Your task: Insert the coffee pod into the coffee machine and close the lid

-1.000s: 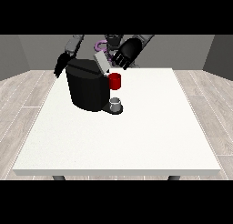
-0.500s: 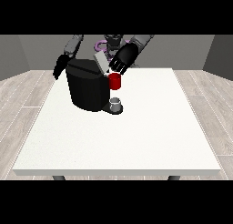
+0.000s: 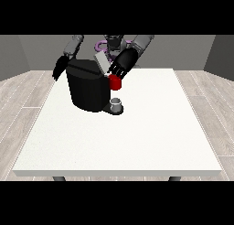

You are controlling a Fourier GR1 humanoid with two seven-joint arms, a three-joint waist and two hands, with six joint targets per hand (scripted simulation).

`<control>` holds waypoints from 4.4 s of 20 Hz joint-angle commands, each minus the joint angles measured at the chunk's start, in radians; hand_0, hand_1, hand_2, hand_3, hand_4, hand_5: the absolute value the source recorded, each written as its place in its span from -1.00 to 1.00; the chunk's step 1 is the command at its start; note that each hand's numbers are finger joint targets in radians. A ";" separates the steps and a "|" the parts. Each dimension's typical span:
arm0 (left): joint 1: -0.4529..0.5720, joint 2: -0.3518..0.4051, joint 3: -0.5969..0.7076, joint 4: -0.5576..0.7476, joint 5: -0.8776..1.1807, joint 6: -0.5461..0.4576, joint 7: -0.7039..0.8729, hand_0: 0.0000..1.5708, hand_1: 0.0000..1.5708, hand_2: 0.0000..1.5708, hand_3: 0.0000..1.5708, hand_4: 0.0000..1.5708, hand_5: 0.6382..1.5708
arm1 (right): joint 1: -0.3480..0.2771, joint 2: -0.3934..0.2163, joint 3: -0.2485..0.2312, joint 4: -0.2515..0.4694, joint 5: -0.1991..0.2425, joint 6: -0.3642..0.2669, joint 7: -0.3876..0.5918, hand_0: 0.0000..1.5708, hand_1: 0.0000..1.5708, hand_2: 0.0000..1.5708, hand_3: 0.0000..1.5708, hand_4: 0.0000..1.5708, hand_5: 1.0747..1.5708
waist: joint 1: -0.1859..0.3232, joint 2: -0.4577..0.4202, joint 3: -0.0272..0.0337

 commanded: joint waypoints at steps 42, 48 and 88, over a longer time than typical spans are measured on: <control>-0.042 0.005 -0.018 0.025 -0.121 0.224 -0.107 0.57 0.57 0.54 0.23 -1.00 1.00 | -0.065 -0.017 0.015 -0.012 0.032 -0.008 0.056 -1.00 -1.00 -1.00 -1.00 -0.72 1.00 | -0.044 0.073 0.0000; -0.019 0.096 -0.028 0.026 -0.157 0.243 -0.194 0.33 0.33 0.34 -0.05 -1.00 1.00 | 0.006 0.008 0.030 -0.031 0.038 -0.024 0.001 -1.00 -1.00 -1.00 -1.00 -0.80 1.00 | -0.053 0.094 0.0000; 0.527 -0.342 0.303 0.059 0.324 0.122 -0.273 -1.00 -1.00 -1.00 -1.00 -0.50 1.00 | 0.282 0.011 -0.042 0.017 -0.089 0.073 -0.047 -1.00 -1.00 -1.00 -1.00 -1.00 1.00 | 0.354 -0.530 -0.0010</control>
